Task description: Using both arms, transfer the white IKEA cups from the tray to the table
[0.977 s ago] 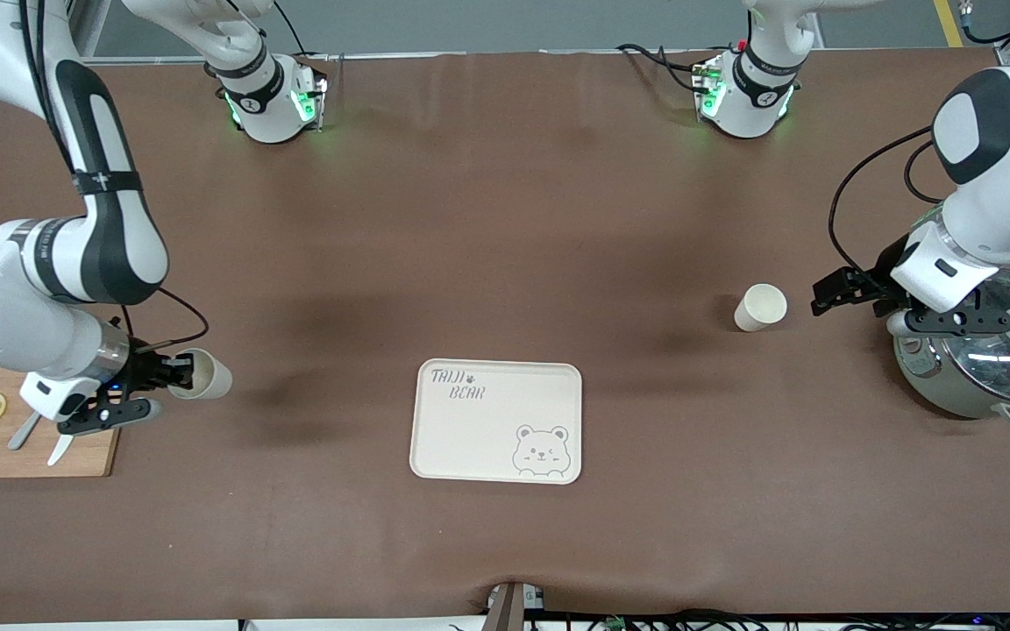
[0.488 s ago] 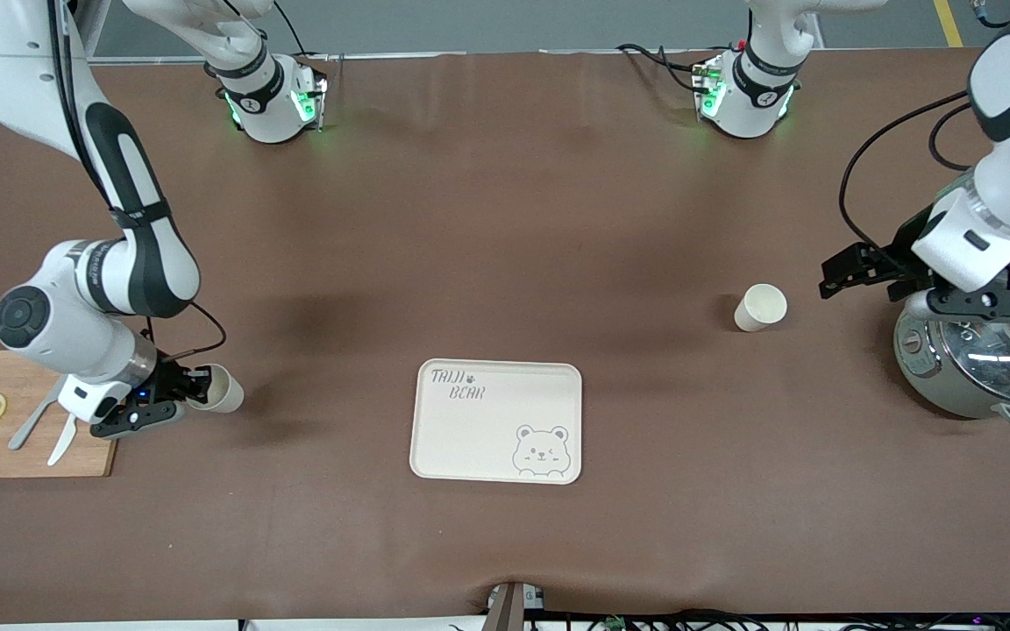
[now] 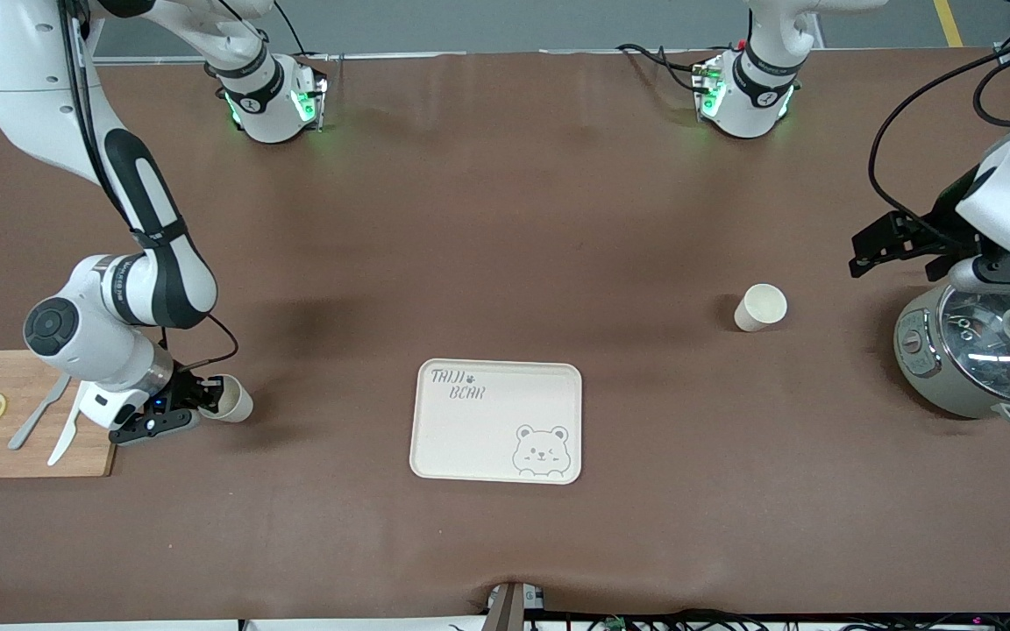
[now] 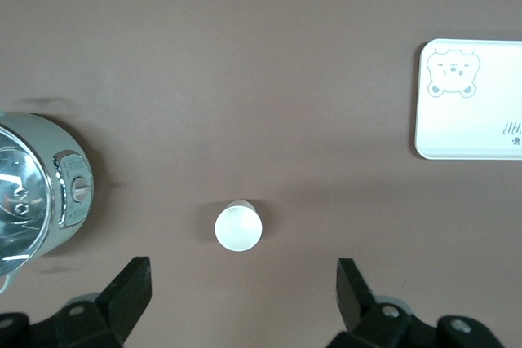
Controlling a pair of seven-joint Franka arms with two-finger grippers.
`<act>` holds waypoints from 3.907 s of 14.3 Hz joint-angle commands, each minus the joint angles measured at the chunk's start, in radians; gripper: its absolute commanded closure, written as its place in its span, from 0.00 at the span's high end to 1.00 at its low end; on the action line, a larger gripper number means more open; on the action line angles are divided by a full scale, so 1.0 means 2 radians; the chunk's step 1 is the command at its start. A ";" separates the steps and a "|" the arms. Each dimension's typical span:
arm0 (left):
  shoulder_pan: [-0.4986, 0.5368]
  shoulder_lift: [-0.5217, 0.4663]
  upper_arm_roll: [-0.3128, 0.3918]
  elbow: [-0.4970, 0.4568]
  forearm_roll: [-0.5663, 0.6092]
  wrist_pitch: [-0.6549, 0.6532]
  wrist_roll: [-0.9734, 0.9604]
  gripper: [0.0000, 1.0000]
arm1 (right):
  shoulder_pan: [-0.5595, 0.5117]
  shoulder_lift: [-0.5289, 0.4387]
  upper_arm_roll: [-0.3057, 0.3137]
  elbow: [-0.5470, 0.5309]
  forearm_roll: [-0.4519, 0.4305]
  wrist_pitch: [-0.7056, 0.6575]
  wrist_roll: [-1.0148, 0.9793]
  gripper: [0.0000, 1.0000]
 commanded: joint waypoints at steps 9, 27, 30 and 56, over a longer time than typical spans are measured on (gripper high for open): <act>-0.001 0.002 -0.002 0.042 0.010 -0.063 0.004 1.00 | -0.004 0.015 0.008 -0.003 0.009 0.031 -0.011 0.03; 0.022 0.007 -0.048 0.039 0.047 -0.082 0.050 1.00 | -0.019 -0.009 0.010 0.048 0.010 -0.080 -0.010 1.00; 0.022 0.007 -0.048 0.039 0.047 -0.082 0.047 1.00 | -0.022 -0.029 0.008 0.090 0.010 -0.167 -0.009 1.00; 0.022 0.003 -0.050 0.038 0.023 -0.086 0.058 1.00 | -0.025 -0.149 0.008 0.229 -0.054 -0.458 0.150 1.00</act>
